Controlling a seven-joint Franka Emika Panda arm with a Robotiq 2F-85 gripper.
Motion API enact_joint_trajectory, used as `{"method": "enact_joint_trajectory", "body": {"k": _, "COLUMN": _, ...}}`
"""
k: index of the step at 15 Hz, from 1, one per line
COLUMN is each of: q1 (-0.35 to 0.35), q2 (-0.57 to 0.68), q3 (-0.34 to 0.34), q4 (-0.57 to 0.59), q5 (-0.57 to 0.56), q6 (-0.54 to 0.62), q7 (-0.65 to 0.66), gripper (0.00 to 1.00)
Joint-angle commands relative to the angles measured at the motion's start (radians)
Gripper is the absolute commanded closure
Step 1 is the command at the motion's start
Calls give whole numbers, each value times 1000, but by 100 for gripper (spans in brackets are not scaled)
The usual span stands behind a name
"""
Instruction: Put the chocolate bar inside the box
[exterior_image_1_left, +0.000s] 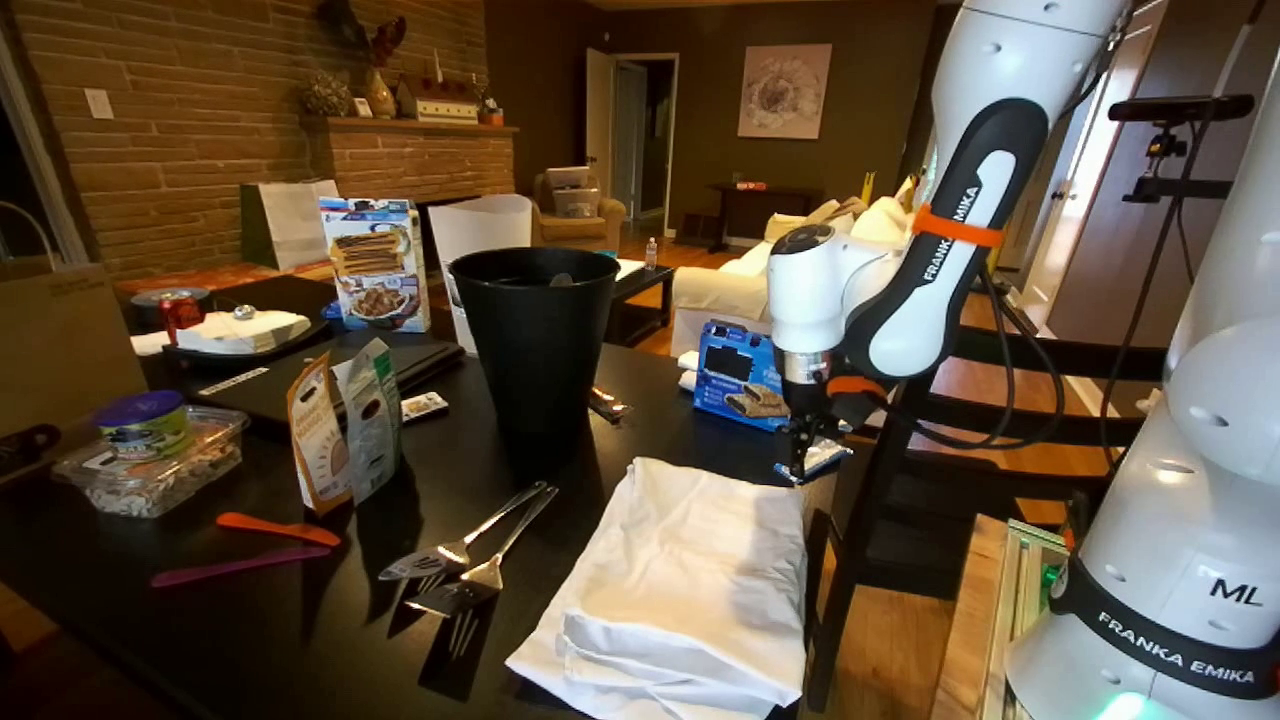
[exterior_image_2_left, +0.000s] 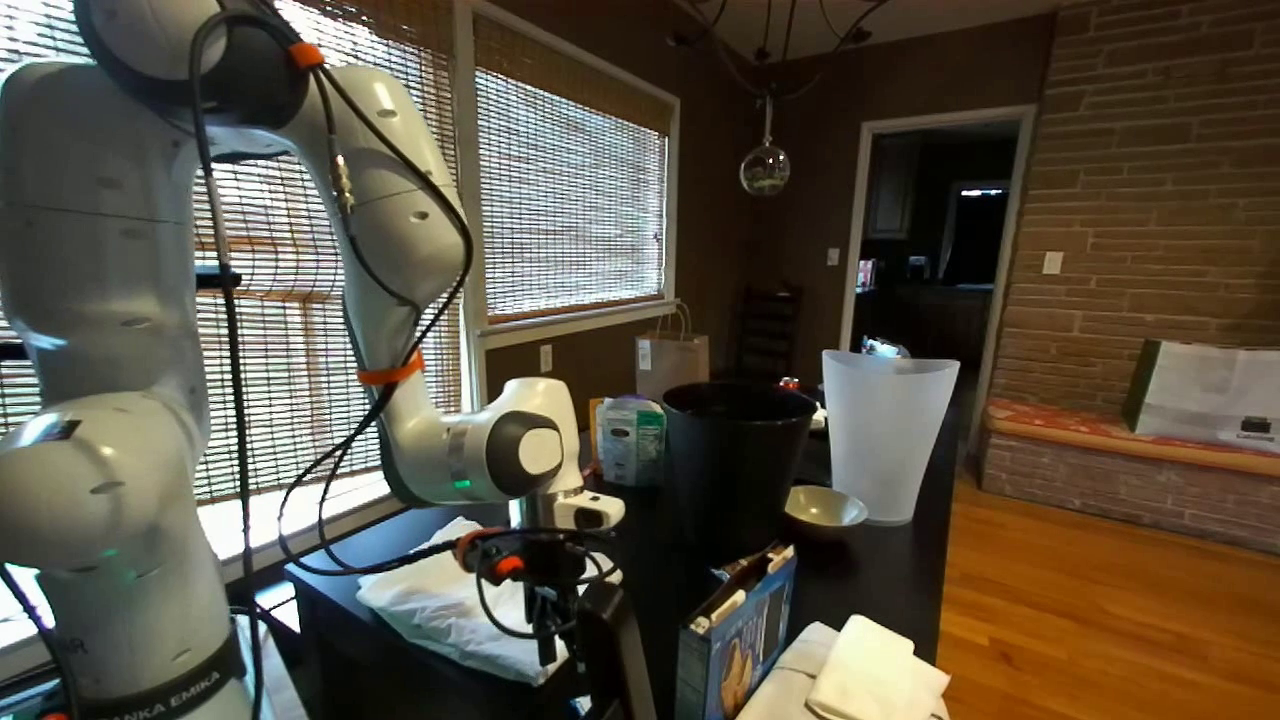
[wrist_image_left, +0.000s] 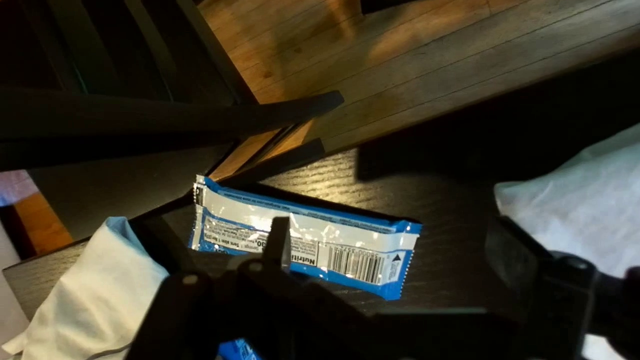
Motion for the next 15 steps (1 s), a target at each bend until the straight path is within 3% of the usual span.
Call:
{"method": "enact_joint_trajectory", "body": {"k": 1, "q1": 5, "q2": 69, "q3": -22, "q4": 46, "q5": -85, "q6": 41, "q7": 123, "gripper": 0}}
{"method": "enact_joint_trajectory", "body": {"k": 7, "q1": 16, "q2": 148, "q3": -34, "q4": 100, "q5": -207, "q6": 43, "q7": 285, "gripper": 1}}
{"method": "enact_joint_trajectory", "body": {"k": 11, "q1": 16, "q2": 193, "q3": -31, "q4": 125, "q5": -231, "q6": 45, "q7": 336, "gripper": 29}}
{"method": "enact_joint_trajectory", "body": {"k": 14, "q1": 22, "q2": 223, "q3": -33, "q4": 142, "q5": -247, "q6": 57, "q7": 363, "gripper": 37}}
{"method": "enact_joint_trajectory", "body": {"k": 15, "q1": 23, "q2": 232, "q3": -34, "q4": 147, "q5": -249, "q6": 57, "q7": 369, "gripper": 33}}
